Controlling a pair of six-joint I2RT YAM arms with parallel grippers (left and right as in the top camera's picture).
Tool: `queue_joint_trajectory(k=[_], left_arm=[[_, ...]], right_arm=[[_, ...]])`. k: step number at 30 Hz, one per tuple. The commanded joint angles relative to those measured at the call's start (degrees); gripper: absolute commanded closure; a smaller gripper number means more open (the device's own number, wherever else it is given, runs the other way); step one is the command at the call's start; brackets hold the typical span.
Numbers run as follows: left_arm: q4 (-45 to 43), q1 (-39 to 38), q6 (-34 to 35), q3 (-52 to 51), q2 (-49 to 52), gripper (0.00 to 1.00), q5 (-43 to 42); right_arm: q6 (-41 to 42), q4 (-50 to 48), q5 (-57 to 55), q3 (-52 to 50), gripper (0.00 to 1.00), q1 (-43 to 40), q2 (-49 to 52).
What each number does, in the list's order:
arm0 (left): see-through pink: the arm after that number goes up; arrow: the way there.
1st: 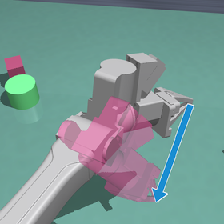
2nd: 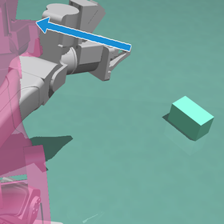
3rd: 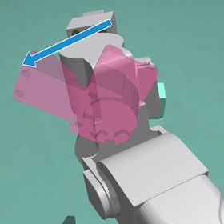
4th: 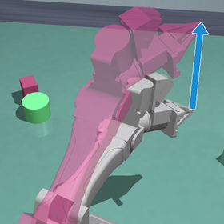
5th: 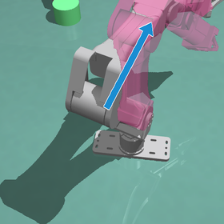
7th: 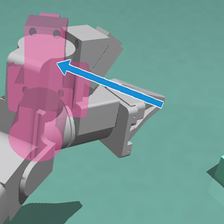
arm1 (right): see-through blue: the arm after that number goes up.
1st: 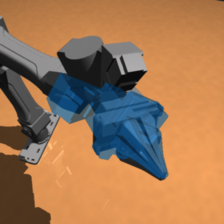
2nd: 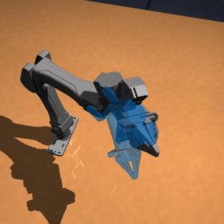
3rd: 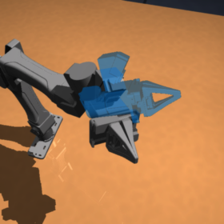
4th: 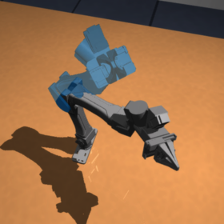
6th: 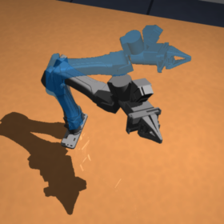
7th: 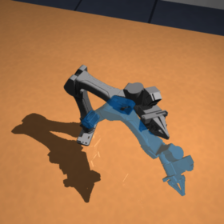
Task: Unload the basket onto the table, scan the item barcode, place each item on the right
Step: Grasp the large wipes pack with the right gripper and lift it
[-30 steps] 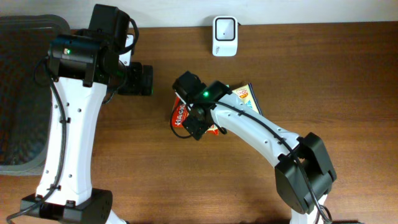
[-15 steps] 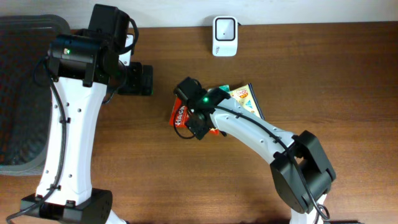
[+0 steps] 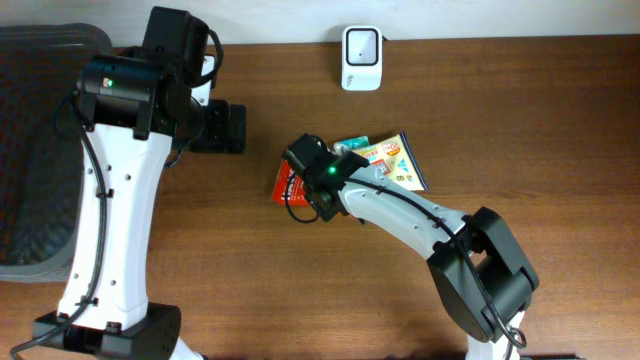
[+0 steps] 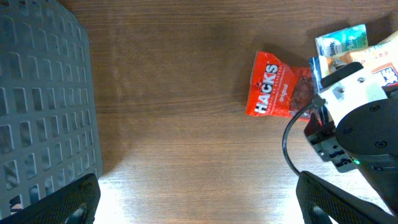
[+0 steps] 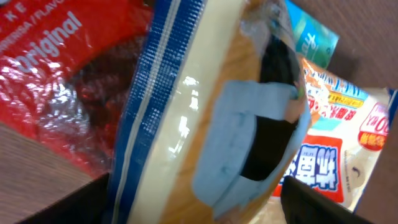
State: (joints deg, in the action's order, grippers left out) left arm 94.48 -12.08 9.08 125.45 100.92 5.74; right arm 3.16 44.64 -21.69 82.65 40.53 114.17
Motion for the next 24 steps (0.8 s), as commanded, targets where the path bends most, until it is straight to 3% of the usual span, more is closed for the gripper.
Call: queue_joint_trajectory(k=[1, 6, 9, 13, 24], left_arm=[[-0.1, 0.1, 0.5, -0.1, -0.3, 0.01, -0.5], [-0.1, 0.1, 0.5, -0.1, -0.3, 0.01, -0.5], [-0.1, 0.2, 0.5, -0.1, -0.3, 0.01, -0.5], [-0.1, 0.1, 0.5, -0.1, -0.3, 0.01, -0.4], [-0.1, 0.1, 0.5, -0.1, -0.3, 0.01, -0.4]], right_arm=[[2.6, -0.3, -2.6, -1.2, 0.23, -1.7, 0.5], [6.4, -0.3, -2.6, -1.2, 0.62, -3.5, 0.5], [6.6, 0.4, -3.6, -0.6, 0.73, -3.5, 0.5], [10.9, 5.2, -8.2, 3.5, 0.96, -3.5, 0.3], [14.5, 25.4, -4.3, 30.4, 0.96, -4.6, 0.0]])
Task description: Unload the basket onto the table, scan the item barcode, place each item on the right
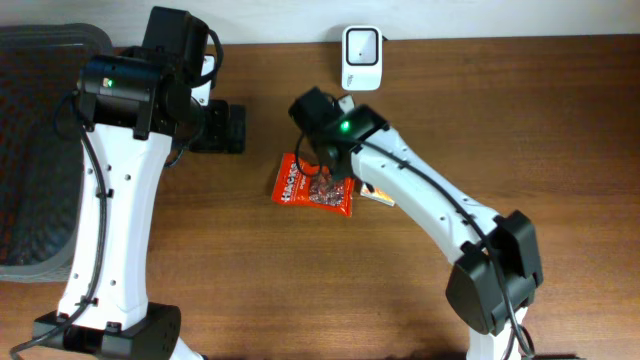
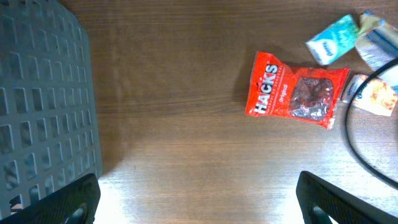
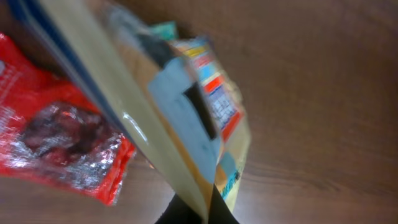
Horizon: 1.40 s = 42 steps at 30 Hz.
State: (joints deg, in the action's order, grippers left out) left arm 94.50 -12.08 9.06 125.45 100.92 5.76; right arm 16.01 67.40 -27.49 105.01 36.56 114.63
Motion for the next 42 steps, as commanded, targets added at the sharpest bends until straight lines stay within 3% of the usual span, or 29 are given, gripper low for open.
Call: queue_joint_trajectory(k=[1, 6, 14, 23, 28, 34, 42], left_arm=[[-0.1, 0.1, 0.5, -0.1, -0.3, 0.01, -0.4], [-0.1, 0.1, 0.5, -0.1, -0.3, 0.01, -0.4], [-0.1, 0.1, 0.5, -0.1, -0.3, 0.01, -0.4], [-0.1, 0.1, 0.5, -0.1, -0.3, 0.01, -0.4], [-0.1, 0.1, 0.5, -0.1, -0.3, 0.01, -0.4], [-0.1, 0.1, 0.5, -0.1, -0.3, 0.01, -0.4], [-0.1, 0.1, 0.5, -0.1, -0.3, 0.01, -0.4]], right_arm=[[1.6, 4.0, 2.3, 10.2, 0.96, -0.6, -0.5], [1.6, 8.3, 10.6, 17.6, 0.96, -0.7, -0.5], [1.5, 9.0, 23.5, 19.2, 0.96, -3.9, -0.5], [0.2, 8.9, 44.8, 16.9, 0.96, -21.0, 0.2], [-0.7, 7.4, 45.8, 9.9, 0.96, -26.9, 0.2], [-0.7, 4.7, 46.0, 6.0, 0.96, -25.7, 0.3], [2.9, -3.4, 51.8, 7.0, 0.96, -17.3, 0.2]])
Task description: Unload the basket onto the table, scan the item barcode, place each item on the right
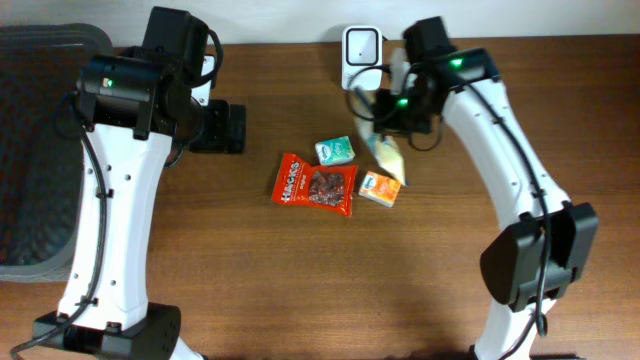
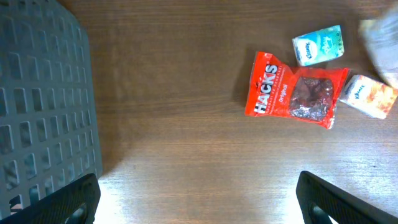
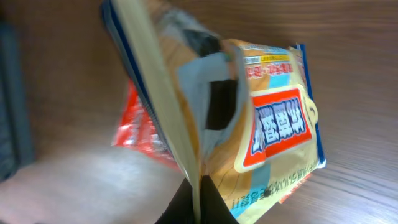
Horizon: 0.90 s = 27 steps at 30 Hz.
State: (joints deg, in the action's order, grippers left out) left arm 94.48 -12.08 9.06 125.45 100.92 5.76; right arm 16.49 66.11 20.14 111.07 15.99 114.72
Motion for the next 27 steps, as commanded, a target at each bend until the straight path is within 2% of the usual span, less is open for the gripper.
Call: queue_joint_trajectory(k=[1, 7, 14, 18, 27], left_arm=[[-0.1, 0.1, 0.5, -0.1, -0.3, 0.01, -0.4], [-0.1, 0.1, 0.5, -0.1, -0.3, 0.01, -0.4], [-0.1, 0.1, 0.5, -0.1, -0.3, 0.01, -0.4], [-0.1, 0.1, 0.5, -0.1, -0.3, 0.01, -0.4], [-0.1, 0.1, 0.5, -0.1, -0.3, 0.01, -0.4]], right_arm=[[2.5, -3.1, 5.1, 1.6, 0.96, 4.3, 0.1], [2.5, -5.0, 14.0, 6.7, 0.96, 5.7, 0.1], [4.0, -5.5, 13.9, 3.9, 0.96, 4.7, 3.9], [4.0, -5.1, 13.7, 3.6, 0.96, 0.4, 8.1], [2.3, 4.7, -12.3, 3.6, 0.96, -11.6, 9.1]])
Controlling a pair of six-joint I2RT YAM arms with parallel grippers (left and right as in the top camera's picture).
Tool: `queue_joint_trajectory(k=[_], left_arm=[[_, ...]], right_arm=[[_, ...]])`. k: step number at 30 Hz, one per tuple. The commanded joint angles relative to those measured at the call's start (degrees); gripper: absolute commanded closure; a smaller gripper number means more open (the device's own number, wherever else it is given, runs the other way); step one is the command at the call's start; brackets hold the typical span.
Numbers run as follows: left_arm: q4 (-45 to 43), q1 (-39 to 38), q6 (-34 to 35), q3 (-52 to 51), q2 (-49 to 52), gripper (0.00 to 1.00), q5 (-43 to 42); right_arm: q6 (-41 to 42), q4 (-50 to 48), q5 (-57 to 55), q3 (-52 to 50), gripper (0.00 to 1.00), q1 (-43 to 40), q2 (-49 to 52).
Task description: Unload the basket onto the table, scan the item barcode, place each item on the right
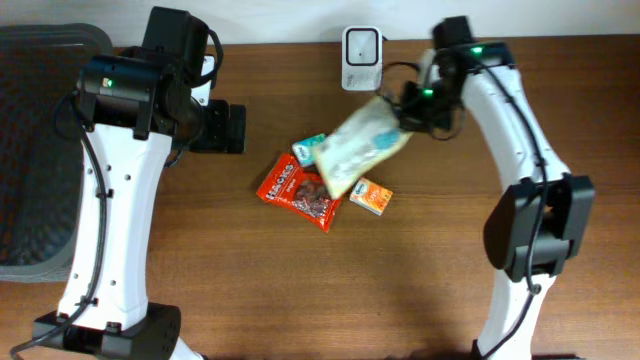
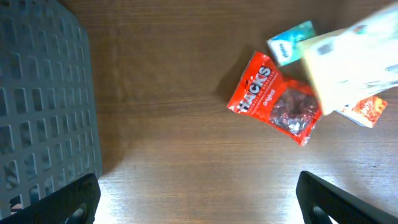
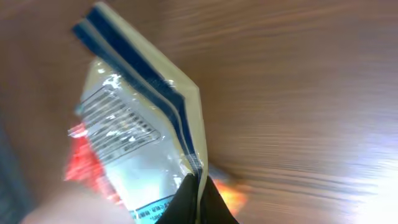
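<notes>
My right gripper (image 1: 408,108) (image 3: 199,186) is shut on the edge of a pale snack bag with blue stripes (image 1: 362,147) (image 3: 134,140). The bag hangs above the table, just below the white scanner (image 1: 360,45). A printed barcode (image 3: 117,124) shows on the bag's silvery side in the right wrist view. The left wrist view catches the bag (image 2: 351,62) blurred at the right. My left gripper (image 1: 226,128) (image 2: 199,208) stands open over bare wood at the left, with nothing between its fingers.
Under the held bag lie a red Hacks bag (image 1: 297,192) (image 2: 273,102), a teal packet (image 1: 308,150) (image 2: 288,45) and an orange packet (image 1: 372,197) (image 2: 370,109). A dark mesh basket (image 1: 35,150) (image 2: 43,93) fills the left edge.
The right gripper's bag has turned from edge-on beside the scanner to lying flat and wide below it. The red, teal and orange packets have shifted a little and the red one is now tilted.
The right gripper was down on the pile of packets at the snack bag. Then it held the bag above the red bag. Later it held it edge-on next to the scanner, and now the bag is turned flat with its barcode side showing.
</notes>
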State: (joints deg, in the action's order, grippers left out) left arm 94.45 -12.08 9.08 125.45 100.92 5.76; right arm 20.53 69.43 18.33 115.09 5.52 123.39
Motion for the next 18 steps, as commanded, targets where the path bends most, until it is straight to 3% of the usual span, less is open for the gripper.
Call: queue_joint_trajectory(k=[1, 2, 3, 4, 5, 7, 14, 16, 18], left_arm=[[-0.1, 0.1, 0.5, -0.1, -0.3, 0.01, -0.4], [-0.1, 0.1, 0.5, -0.1, -0.3, 0.01, -0.4], [-0.1, 0.1, 0.5, -0.1, -0.3, 0.01, -0.4], [-0.1, 0.1, 0.5, -0.1, -0.3, 0.01, -0.4], [-0.1, 0.1, 0.5, -0.1, -0.3, 0.01, -0.4], [-0.1, 0.1, 0.5, -0.1, -0.3, 0.01, -0.4], [-0.1, 0.1, 0.5, -0.1, -0.3, 0.01, -0.4], [-0.1, 0.1, 0.5, -0.1, -0.3, 0.01, -0.4], [-0.1, 0.1, 0.5, -0.1, -0.3, 0.01, -0.4]], right_arm=[[-2.1, 1.6, -11.7, -0.4, 0.96, -1.4, 0.4], [-2.1, 1.7, -13.0, -0.4, 0.96, -1.6, 0.4], [-2.1, 1.9, -14.5, -0.4, 0.86, -1.9, 0.4], [-2.1, 2.0, -16.8, -0.4, 0.69, -2.2, 0.4], [-2.1, 2.4, -17.8, -0.3, 0.39, -2.5, 0.3], [-2.3, 3.3, -17.5, -0.1, 0.04, -2.9, 0.3], [-7.0, 11.8, -13.2, 4.2, 0.02, -2.7, 0.3], [-12.7, 14.2, -7.2, 4.2, 0.07, -2.0, 0.3], [-14.3, 16.5, -6.3, 3.5, 0.23, -0.7, 0.5]])
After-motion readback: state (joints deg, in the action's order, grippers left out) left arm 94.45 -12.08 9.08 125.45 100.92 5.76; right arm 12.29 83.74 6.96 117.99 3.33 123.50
